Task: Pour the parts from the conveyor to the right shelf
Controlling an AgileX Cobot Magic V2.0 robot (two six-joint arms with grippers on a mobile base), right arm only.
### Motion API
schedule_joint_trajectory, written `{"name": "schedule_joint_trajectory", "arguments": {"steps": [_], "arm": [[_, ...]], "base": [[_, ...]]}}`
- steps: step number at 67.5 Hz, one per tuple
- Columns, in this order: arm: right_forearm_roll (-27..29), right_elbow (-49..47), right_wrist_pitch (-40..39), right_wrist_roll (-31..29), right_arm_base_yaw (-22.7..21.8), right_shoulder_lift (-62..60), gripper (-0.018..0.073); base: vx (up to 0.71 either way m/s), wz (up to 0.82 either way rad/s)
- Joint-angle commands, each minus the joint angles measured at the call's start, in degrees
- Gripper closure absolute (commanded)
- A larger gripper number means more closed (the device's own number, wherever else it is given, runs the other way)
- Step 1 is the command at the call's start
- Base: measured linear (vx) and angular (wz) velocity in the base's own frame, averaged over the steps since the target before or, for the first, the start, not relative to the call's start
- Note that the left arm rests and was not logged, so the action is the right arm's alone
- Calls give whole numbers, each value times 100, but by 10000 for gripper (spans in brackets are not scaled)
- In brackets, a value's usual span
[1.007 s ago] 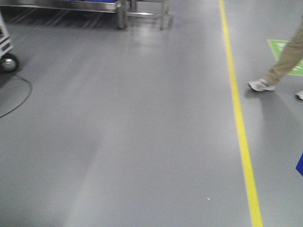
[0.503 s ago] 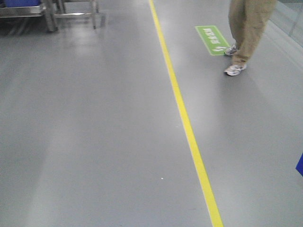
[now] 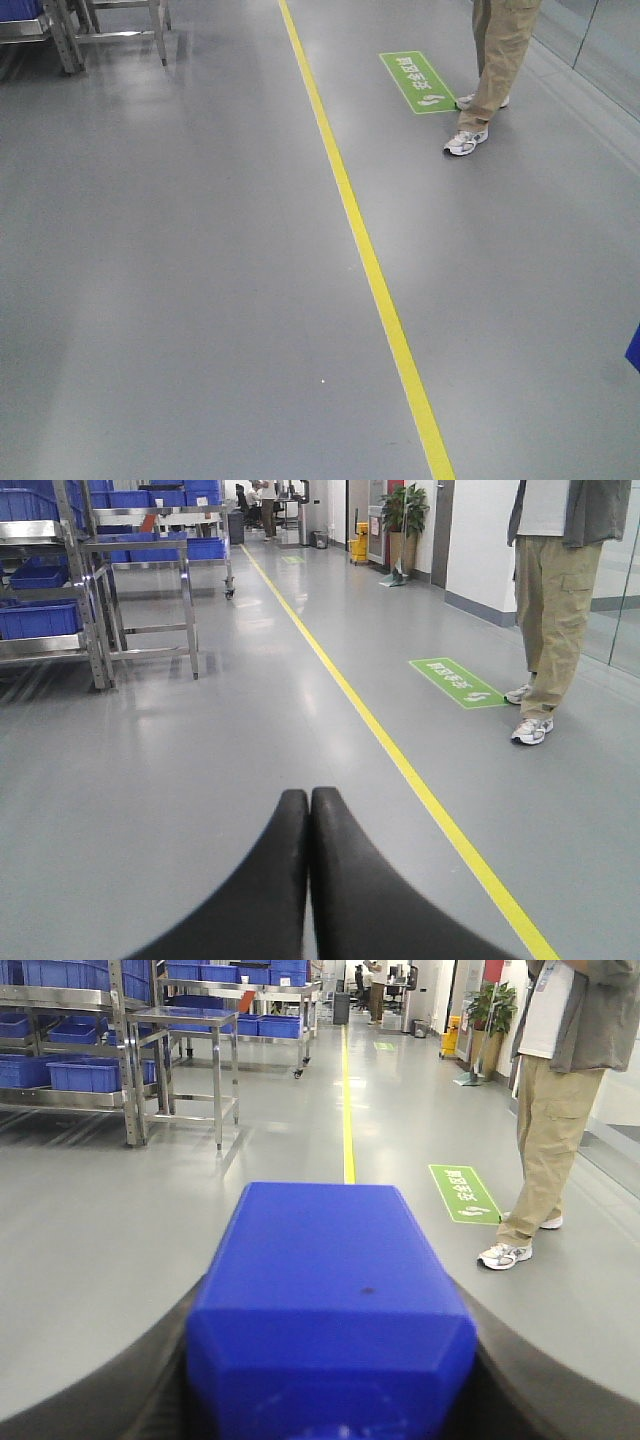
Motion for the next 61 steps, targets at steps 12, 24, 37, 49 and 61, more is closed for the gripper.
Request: {"name": "schedule_joint_trajectory", "arguments": {"steps": [12, 24, 37, 49, 61], "arm": [[-14, -149, -469, -47, -5, 67, 565], [-14, -149, -469, -47, -5, 67, 565], [-14, -149, -469, -47, -5, 67, 565], [-14, -149, -469, -47, -5, 67, 565], [-14, -149, -469, -47, -5, 67, 565]], "base": [[15, -1], [26, -5], [40, -3], [54, 3], [66, 3]]}}
